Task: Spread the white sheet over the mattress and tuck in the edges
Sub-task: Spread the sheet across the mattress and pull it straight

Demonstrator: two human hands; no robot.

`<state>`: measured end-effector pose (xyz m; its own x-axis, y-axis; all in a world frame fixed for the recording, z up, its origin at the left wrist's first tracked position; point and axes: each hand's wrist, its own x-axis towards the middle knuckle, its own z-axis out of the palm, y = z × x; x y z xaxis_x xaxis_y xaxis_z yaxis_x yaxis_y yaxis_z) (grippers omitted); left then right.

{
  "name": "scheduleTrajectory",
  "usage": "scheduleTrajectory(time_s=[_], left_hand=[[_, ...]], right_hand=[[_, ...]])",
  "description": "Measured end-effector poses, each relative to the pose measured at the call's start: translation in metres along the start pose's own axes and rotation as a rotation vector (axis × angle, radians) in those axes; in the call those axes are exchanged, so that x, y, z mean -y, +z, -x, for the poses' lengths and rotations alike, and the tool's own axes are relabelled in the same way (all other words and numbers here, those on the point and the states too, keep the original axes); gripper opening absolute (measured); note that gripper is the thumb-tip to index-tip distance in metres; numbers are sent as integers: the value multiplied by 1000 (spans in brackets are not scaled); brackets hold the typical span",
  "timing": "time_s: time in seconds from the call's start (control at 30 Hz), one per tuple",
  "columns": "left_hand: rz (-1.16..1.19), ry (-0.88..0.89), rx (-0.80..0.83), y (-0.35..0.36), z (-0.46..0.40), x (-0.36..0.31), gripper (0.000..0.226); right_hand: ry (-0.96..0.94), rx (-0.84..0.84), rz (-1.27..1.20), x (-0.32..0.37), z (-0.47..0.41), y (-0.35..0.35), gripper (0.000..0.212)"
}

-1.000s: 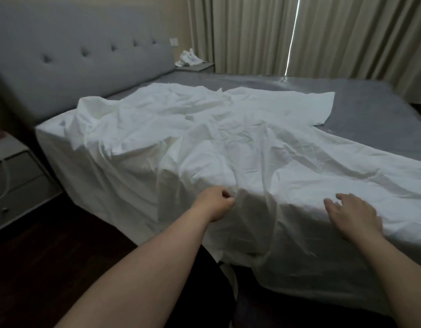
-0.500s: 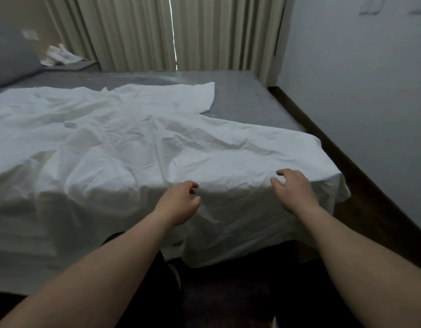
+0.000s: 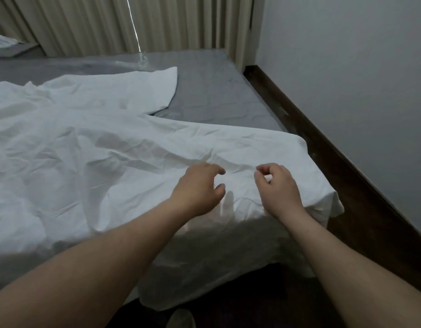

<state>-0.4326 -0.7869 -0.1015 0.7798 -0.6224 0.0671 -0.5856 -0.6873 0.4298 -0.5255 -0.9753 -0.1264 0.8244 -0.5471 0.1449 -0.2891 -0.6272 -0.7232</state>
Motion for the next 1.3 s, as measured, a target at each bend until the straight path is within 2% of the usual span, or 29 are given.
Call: scheduleTrajectory(time_s=[0.07,0.13,0.23,0.3,0.5,0.6,0.73,0.87,1.07,1.2,1.3], left_hand=[[13,-42,0,5,-61,4,42],[124,-126,21,7,-103,5,43],[272,-279,117,5,-147,4,44],[332,-367,187,-10,-165,5,43],[420,-538,305,-121,-191,-19,33],[444,-613,343,-182,-193,-49,31],[447,-674,407,-243,-207,-103,25],[335,-696,385,-284,-240,-173,24],[280,-799,267,-299,-272,-274,25],[232,-811,240,-304,-284,-324,20],[239,-823,189,-316,-293,-337,12]], right_hand=[[-42,15,-19,4,-60,9,28],[-54,29,-29,8,-105,13,26],[32,102,0,14,-153,15,27],[101,221,37,27,-174,10,30],[298,512,120,100,-215,-61,27],[391,593,114,143,-221,-114,22],[427,679,93,181,-237,-188,12],[397,711,21,185,-277,-261,16],[257,766,33,164,-350,-356,16],[184,856,90,163,-391,-400,19],[127,888,111,174,-417,-406,19]])
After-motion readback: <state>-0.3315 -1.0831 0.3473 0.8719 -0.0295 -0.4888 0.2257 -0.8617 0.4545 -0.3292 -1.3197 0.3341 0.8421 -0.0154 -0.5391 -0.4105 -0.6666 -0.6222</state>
